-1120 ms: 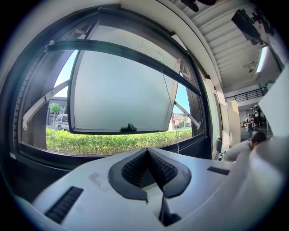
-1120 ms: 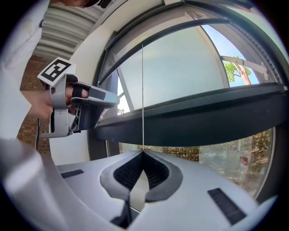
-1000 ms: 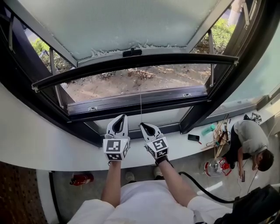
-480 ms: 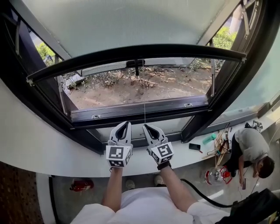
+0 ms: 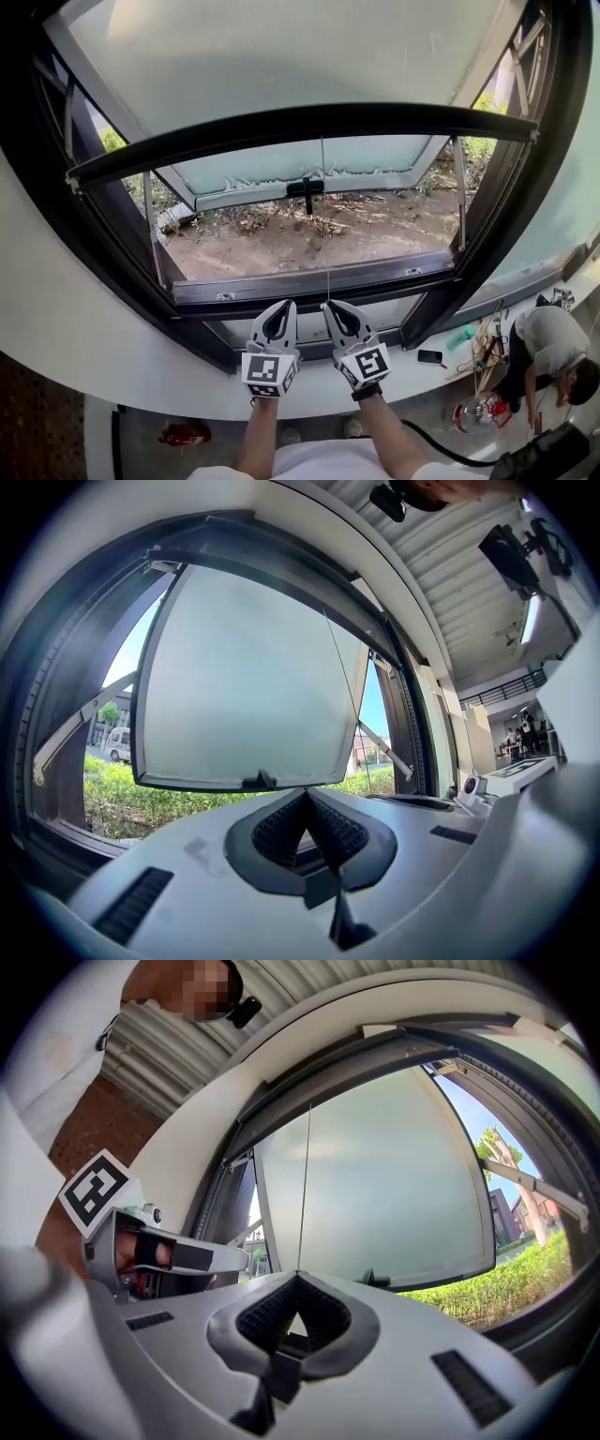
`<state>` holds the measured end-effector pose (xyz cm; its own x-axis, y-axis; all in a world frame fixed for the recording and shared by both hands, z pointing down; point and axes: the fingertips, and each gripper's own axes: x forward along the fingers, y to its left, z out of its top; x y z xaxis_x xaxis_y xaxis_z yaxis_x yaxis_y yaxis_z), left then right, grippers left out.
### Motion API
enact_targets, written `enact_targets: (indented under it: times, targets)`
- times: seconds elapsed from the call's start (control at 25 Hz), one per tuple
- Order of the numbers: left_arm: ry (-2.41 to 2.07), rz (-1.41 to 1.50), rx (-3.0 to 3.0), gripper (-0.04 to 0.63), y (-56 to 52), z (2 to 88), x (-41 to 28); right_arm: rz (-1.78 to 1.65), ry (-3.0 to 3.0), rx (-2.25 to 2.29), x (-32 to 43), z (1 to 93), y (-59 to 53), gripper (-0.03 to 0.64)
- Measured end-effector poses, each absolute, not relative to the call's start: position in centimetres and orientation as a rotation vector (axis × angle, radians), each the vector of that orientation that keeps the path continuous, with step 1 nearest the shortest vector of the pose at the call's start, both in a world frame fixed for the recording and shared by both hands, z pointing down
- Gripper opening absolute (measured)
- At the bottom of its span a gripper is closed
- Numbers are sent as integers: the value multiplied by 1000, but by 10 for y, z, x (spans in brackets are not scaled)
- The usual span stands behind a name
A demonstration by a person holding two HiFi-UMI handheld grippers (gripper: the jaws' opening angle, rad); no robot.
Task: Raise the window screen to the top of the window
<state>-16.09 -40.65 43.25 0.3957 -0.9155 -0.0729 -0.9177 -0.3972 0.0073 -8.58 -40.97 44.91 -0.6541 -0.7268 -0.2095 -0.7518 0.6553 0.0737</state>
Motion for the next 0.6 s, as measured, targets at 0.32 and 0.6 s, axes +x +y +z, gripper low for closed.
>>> enact_targets:
  times: [0.32, 0.6]
  targets:
    - [1684, 160, -2587, 2, -403, 413, -160, 240, 2624, -1155, -81, 400, -398, 2]
    - [1687, 164, -2588, 2, -410, 413, -160, 345, 2520, -1072, -86, 329, -398, 2]
